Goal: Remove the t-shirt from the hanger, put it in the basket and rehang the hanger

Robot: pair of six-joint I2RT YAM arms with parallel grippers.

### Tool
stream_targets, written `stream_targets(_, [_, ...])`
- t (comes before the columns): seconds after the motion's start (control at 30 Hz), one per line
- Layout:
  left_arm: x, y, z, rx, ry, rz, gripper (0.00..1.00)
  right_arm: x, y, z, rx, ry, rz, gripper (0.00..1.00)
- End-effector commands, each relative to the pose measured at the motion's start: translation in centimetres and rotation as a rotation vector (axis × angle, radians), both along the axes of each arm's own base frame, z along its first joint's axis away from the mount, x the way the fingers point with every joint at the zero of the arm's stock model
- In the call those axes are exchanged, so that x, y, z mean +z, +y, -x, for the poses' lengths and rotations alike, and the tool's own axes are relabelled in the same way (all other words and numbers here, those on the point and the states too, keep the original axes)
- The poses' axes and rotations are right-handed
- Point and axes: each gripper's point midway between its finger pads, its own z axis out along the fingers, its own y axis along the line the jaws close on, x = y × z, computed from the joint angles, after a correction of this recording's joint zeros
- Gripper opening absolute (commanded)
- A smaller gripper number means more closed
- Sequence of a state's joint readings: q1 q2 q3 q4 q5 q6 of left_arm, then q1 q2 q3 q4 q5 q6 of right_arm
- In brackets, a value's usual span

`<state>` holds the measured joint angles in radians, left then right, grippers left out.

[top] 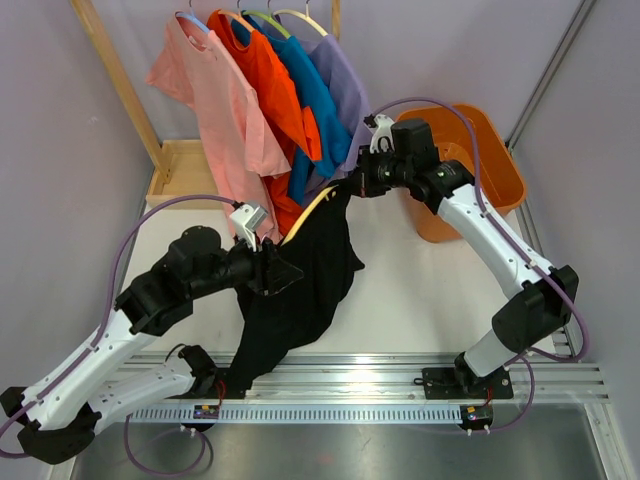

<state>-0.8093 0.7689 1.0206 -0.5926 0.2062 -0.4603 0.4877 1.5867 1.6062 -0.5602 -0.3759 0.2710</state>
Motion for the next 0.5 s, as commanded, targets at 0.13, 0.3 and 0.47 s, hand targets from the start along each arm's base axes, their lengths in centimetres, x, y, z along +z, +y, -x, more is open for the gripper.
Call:
stream_targets(0.13, [4.5,-0.4,1.5,-0.097,-0.115,0.110,0.00,0.2,-5.9,-7.0,-0.253,-0.074,0.033,0.00])
stream_targets(0.3, [5.3,-0.6,1.5,-0.105,-0.139,0.133,0.00,-0.4,-6.3,-7.0,-0.223,-0.065,0.035,0.00])
stream_targets(0.47, [6.2,-0.8,1.2,-0.102,-0.161,0.165,0.00,-1.2,-5.6,-6.3,-0.146,-0.057,0.027,0.00])
